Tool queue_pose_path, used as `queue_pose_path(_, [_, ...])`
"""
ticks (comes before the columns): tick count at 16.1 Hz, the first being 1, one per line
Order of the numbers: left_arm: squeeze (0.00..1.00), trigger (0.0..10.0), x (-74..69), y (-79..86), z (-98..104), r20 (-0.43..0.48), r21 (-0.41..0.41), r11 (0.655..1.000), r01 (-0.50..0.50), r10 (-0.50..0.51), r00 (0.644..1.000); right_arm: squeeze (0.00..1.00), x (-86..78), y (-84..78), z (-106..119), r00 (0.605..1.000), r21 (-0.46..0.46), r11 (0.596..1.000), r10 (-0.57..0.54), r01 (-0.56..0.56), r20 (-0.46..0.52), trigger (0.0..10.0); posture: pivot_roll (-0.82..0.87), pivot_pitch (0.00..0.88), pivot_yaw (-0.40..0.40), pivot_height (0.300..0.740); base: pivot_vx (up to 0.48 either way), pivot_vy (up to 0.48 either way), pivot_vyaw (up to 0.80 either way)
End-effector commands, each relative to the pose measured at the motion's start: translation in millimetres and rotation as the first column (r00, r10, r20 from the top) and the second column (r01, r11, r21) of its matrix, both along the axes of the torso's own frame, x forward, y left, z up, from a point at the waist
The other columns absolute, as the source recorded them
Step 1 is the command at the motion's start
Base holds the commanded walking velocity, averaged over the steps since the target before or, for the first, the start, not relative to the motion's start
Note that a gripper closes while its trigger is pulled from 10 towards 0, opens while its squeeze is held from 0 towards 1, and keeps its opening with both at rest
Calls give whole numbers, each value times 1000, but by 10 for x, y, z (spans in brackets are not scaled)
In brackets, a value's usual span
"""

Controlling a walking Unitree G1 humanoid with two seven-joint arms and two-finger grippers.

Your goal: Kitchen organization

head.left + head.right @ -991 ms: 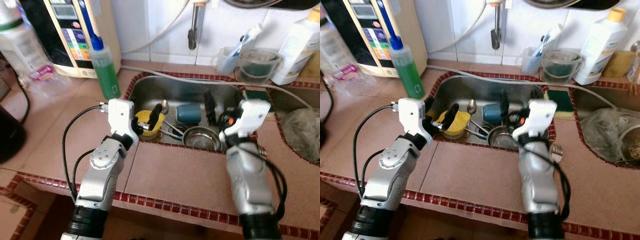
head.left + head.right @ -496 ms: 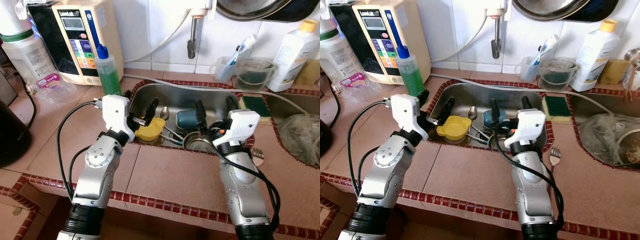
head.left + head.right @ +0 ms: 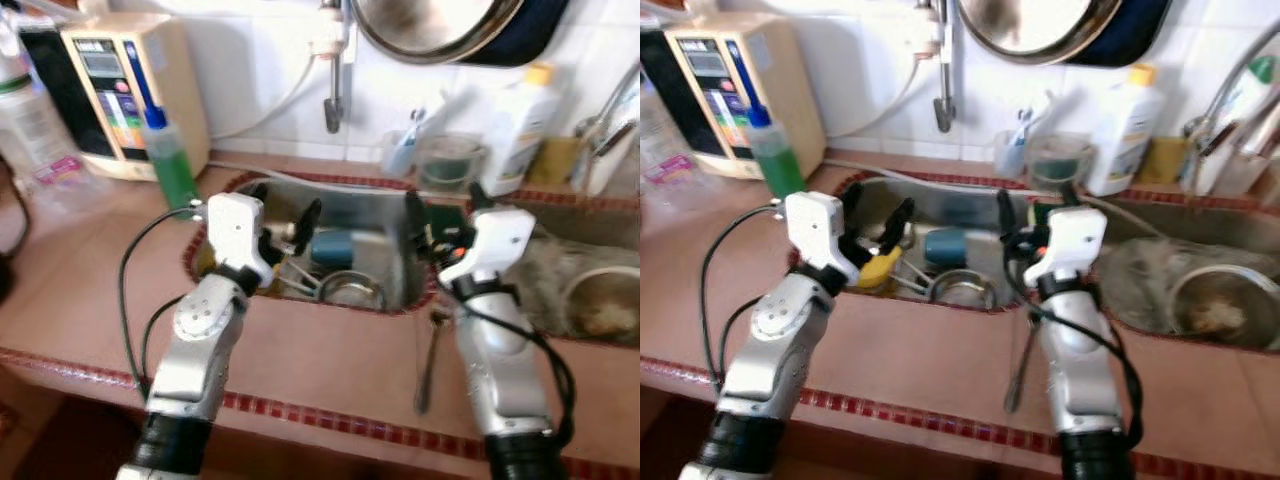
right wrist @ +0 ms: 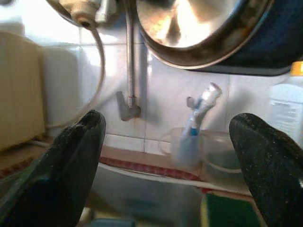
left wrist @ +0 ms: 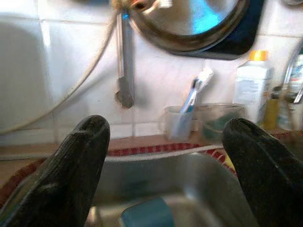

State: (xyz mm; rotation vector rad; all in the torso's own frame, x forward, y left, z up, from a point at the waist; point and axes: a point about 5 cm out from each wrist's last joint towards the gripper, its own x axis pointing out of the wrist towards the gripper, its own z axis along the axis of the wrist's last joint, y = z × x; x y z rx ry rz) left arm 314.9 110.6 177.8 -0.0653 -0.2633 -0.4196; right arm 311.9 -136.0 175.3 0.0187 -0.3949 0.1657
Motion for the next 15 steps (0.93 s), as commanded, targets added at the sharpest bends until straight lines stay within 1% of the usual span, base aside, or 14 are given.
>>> queue_pose_path(1, [0,10000,6,5,23,11,5,1000,-1,1,1000,0,18,46,56,1000,-15,1000,19,-19,22,10000,-169,0,44,740,0,-480,0])
queue_pose_path(6, [0,10000,10,-28,9,6,11,1000,13,-13,1000,0,17,29,43,1000,-31,999,20,-19,21,10000,-181,0,43,740,0,-442,0])
queue_pose_path(9, [0,10000,2,-49,-1,6,21,999,26,-26,1000,0,11,-12,30,1000,-44,999,13,-12,19,10000,-184,0,42,740,0,-388,0])
queue_pose_path(10, [0,10000,2,-49,-2,6,24,999,26,-26,1000,0,13,-20,29,1000,-47,999,13,-12,18,10000,-183,0,43,740,0,0,0])
queue_pose_path(11, [0,10000,-1,-43,-19,-14,9,999,32,-32,999,0,11,-27,26,1000,-51,999,13,-12,17,10000,-181,0,42,740,0,0,0])
queue_pose_path(12, [0,10000,-2,-38,-40,-36,13,999,41,-41,999,0,7,-32,18,1000,-54,998,12,-11,14,10000,-181,0,44,740,0,0,0])
queue_pose_path(14, [0,10000,-21,-2,-105,-84,92,993,71,-63,994,0,-19,-45,-19,1000,-62,998,10,-10,0,10000,-181,0,43,740,0,0,0])
queue_pose_path(15, [0,10000,-34,34,-126,-112,108,991,85,-73,991,0,-42,-53,-44,1000,-67,998,10,-10,-8,10000,-182,0,43,740,0,0,0])
